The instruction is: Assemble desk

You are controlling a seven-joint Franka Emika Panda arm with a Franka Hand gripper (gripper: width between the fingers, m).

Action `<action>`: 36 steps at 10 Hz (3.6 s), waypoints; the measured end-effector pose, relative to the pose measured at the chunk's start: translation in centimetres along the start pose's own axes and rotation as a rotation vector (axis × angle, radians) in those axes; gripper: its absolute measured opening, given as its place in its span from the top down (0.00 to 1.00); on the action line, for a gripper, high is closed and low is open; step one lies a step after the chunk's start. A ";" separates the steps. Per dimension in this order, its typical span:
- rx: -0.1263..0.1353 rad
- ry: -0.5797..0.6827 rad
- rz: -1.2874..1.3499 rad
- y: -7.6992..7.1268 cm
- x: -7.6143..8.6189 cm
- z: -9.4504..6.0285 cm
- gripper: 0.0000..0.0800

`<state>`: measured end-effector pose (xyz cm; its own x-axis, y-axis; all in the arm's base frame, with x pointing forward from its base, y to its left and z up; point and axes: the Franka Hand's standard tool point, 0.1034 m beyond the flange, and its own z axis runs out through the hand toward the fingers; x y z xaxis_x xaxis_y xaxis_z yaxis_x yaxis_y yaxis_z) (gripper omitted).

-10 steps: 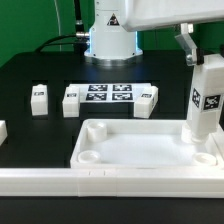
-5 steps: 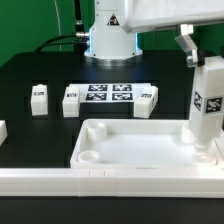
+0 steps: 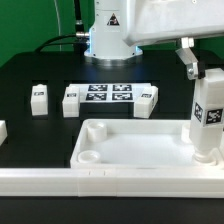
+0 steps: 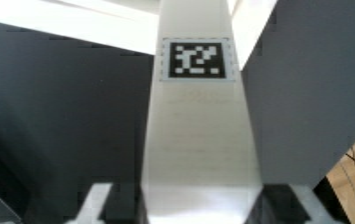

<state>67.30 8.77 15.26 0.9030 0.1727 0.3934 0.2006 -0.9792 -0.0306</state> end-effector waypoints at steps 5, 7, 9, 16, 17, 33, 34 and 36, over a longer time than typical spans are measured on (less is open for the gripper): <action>0.004 -0.007 -0.006 -0.6 -0.4 0.6 0.64; 0.006 -0.015 -0.008 -0.8 -0.8 1.2 0.64; 0.004 -0.005 -0.014 -0.9 -0.8 1.4 0.64; 0.002 0.011 -0.014 -0.9 -0.8 1.4 0.20; 0.002 0.006 -0.013 -0.8 -0.9 1.4 0.20; 0.086 -0.387 0.001 -0.5 -1.9 1.9 0.19; 0.086 -0.388 0.001 -0.4 -2.0 2.1 0.19; 0.084 -0.382 0.002 -0.3 -2.3 2.4 0.33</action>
Offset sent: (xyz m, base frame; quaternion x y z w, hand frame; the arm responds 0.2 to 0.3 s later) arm 0.0035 0.0029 -0.0042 -0.0028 0.0016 -0.0025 1.0000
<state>66.09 8.93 12.20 0.9766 0.2138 0.0229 0.2150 -0.9701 -0.1122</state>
